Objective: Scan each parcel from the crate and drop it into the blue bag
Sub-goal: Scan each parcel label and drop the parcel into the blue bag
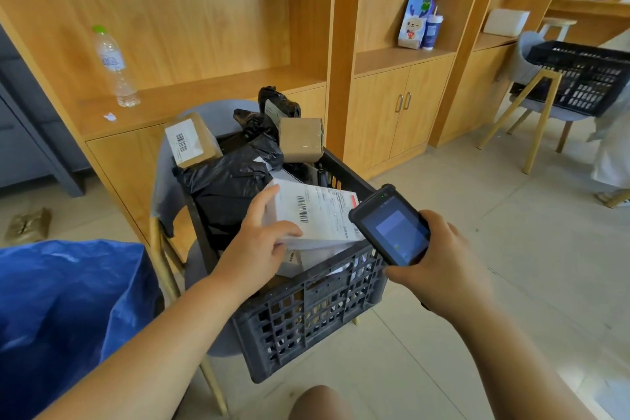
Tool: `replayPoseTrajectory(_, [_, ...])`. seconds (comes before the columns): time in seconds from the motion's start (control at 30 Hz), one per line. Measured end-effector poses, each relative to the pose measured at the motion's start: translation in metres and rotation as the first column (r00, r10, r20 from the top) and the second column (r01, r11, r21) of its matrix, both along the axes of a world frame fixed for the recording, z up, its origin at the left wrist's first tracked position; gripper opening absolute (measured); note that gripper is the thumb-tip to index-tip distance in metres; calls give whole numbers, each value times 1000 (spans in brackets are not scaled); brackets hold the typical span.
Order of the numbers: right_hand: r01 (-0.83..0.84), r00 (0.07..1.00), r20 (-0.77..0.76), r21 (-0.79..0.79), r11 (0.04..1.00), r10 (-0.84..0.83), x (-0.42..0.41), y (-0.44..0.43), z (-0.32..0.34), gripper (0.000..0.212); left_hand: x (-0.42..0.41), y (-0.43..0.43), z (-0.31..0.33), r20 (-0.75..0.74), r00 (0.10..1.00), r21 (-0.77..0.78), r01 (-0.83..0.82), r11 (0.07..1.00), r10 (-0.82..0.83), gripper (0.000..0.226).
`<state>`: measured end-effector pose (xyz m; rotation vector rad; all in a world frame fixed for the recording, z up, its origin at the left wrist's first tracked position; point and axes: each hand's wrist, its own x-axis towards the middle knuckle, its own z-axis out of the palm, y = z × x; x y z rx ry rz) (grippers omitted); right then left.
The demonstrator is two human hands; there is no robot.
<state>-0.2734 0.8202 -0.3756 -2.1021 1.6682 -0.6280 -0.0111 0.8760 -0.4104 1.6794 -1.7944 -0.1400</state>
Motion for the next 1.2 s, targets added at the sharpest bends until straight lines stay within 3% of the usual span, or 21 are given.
replayPoseTrajectory(0.1, [6, 1000, -8, 3, 1000, -6, -4, -3, 0, 87, -4, -6, -1, -300, 950, 52, -79, 996, 91, 18])
replayPoseTrajectory(0.2, [12, 1000, -12, 7, 1000, -12, -5, -4, 0, 88, -7, -15, -1, -536, 812, 107, -205, 973, 230, 11])
replayPoseTrajectory(0.27, [11, 1000, -9, 14, 1000, -11, -5, -4, -1, 86, -8, -23, -4, -595, 714, 272, -252, 929, 368, 20])
replayPoseTrajectory(0.33, [11, 1000, -8, 15, 1000, -11, -4, -4, -2, 84, -12, -32, -6, -570, 650, 480, -232, 846, 502, 47])
replayPoseTrajectory(0.4, [18, 1000, -15, 12, 1000, -17, -4, -3, -4, 83, -18, -39, -6, -565, 619, 567, -191, 802, 546, 65])
replayPoseTrajectory(0.5, [34, 999, -32, 13, 999, -33, -6, -3, -7, 83, -29, -49, -7, -570, 640, 566, -147, 811, 515, 66])
replayPoseTrajectory(0.63, [38, 998, -41, 25, 999, -36, -10, -4, -7, 82, -40, -57, -9, -532, 693, 578, -123, 807, 487, 46])
replayPoseTrajectory(0.73, [33, 998, -48, 26, 999, -32, -11, -5, -6, 82, -39, -57, -9, -620, 632, 534, -95, 840, 465, 30])
replayPoseTrajectory(0.87, [24, 997, -76, 19, 1000, -23, -14, -4, -2, 79, -29, -44, -7, -691, 581, 474, -85, 876, 430, 25])
replayPoseTrajectory(0.97, [-5, 993, -117, 21, 1000, 7, -12, -2, 4, 77, -14, -31, -2, -713, 592, 367, -140, 920, 375, 19])
replayPoseTrajectory(1.2, [-191, 945, -263, 45, 980, 197, 5, 14, 21, 89, 29, 5, 14, -669, 630, 219, -341, 914, 395, 34])
